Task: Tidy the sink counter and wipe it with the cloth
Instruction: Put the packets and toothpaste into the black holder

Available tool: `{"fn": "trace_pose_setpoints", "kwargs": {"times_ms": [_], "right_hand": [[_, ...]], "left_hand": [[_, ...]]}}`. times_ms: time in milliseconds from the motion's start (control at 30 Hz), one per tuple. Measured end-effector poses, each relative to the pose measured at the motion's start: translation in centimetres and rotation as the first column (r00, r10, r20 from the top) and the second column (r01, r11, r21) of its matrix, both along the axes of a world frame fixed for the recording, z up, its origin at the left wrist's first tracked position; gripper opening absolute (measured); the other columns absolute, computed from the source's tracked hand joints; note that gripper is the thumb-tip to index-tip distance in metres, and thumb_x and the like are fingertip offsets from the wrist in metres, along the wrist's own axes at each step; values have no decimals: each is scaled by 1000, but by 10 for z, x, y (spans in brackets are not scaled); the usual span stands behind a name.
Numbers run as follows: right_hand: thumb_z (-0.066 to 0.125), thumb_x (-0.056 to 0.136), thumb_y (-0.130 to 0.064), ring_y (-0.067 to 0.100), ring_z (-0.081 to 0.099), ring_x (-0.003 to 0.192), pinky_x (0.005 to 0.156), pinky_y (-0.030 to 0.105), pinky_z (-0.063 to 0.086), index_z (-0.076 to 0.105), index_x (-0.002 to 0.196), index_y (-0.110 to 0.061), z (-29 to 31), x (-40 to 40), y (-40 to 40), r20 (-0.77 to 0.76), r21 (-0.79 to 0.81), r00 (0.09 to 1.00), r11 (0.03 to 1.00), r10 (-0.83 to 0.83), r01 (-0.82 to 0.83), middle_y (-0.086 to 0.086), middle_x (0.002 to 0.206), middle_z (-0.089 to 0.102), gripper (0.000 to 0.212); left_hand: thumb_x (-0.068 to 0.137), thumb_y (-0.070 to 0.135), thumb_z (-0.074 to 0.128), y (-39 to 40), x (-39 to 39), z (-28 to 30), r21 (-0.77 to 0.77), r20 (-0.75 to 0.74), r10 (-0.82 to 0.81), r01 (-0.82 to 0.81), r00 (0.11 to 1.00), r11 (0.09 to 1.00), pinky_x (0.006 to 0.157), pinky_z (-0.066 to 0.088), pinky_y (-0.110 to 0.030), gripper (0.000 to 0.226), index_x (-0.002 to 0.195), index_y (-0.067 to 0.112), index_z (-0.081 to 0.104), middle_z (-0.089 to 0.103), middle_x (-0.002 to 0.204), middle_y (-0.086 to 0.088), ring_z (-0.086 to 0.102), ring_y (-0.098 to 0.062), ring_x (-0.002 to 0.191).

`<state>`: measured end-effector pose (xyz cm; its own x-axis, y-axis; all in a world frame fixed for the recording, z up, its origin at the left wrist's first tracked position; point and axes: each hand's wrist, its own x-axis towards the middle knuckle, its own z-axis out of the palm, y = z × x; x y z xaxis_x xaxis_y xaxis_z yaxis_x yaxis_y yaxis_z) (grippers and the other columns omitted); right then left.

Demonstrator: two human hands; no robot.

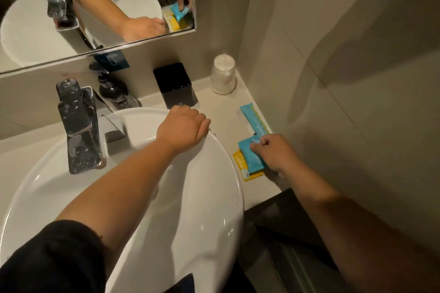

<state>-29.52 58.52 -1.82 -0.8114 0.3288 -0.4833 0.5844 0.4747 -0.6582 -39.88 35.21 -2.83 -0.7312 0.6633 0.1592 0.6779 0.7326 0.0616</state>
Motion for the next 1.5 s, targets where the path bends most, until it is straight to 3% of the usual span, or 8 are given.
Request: {"fn": "trace_pose_setpoints", "kwargs": {"times_ms": [233,400,667,800,900,1033,1167,1500], "right_hand": [[55,90,-36,25,59,77,61,35,47,45,71,-17,-24,17,-18,22,343,991,930,133,-133,7,83,59,29],[55,92,-38,17,50,78,64,28,39,53,110,-13,-31,20,-28,0,324,995,941,99,-94,2,96,55,31],[45,94,-42,22,57,79,63,32,44,50,91,-14,-26,11,-33,123,302,974,928,189,-218,3,84,54,28],[55,90,-32,25,63,80,74,40,56,55,83,-10,-21,3,-34,180,156,959,956,219,-248,8,84,61,23],[61,86,-23,25,61,76,70,38,54,48,69,-13,-16,0,-33,222,-20,960,985,171,-171,9,77,57,24],[64,84,-14,21,64,62,57,28,49,55,74,-11,-7,0,-23,242,-237,968,971,68,-8,13,76,62,14],[63,83,-6,10,51,38,39,16,38,52,70,-12,7,-6,-11,138,-305,990,950,-31,72,9,62,53,17],[64,85,-15,20,56,72,68,37,47,64,83,-5,77,-130,-55,-330,-319,940,927,84,-195,10,79,59,10]], "left_hand": [[95,32,25,-3,1,-3,53,27,39,-40,999,998,69,34,-38,47,72,9,59,57,66,-9,46,-31,63],[94,32,25,-5,1,-3,83,39,52,-55,998,995,71,35,-39,48,72,8,60,57,67,-10,46,-30,64],[96,33,23,-13,3,3,56,80,113,-117,990,991,76,40,-41,50,79,9,64,60,72,-9,50,-28,71],[96,32,26,-22,6,4,59,64,103,-107,993,993,80,38,-41,47,85,7,65,63,80,-12,53,-32,76],[98,31,32,-29,8,-2,51,89,126,-130,988,990,100,34,-44,42,113,4,61,64,113,-18,55,-36,107],[101,38,28,-46,14,-11,-31,70,156,-154,985,988,116,18,-45,54,144,7,33,37,150,-14,30,-31,139],[100,42,23,-49,15,-10,-59,86,164,-159,983,986,116,13,-42,57,146,9,28,34,152,-12,27,-29,141],[99,42,29,-48,15,-12,-29,73,172,-171,982,985,116,10,-39,54,143,10,35,43,147,-12,34,-28,137]]}}
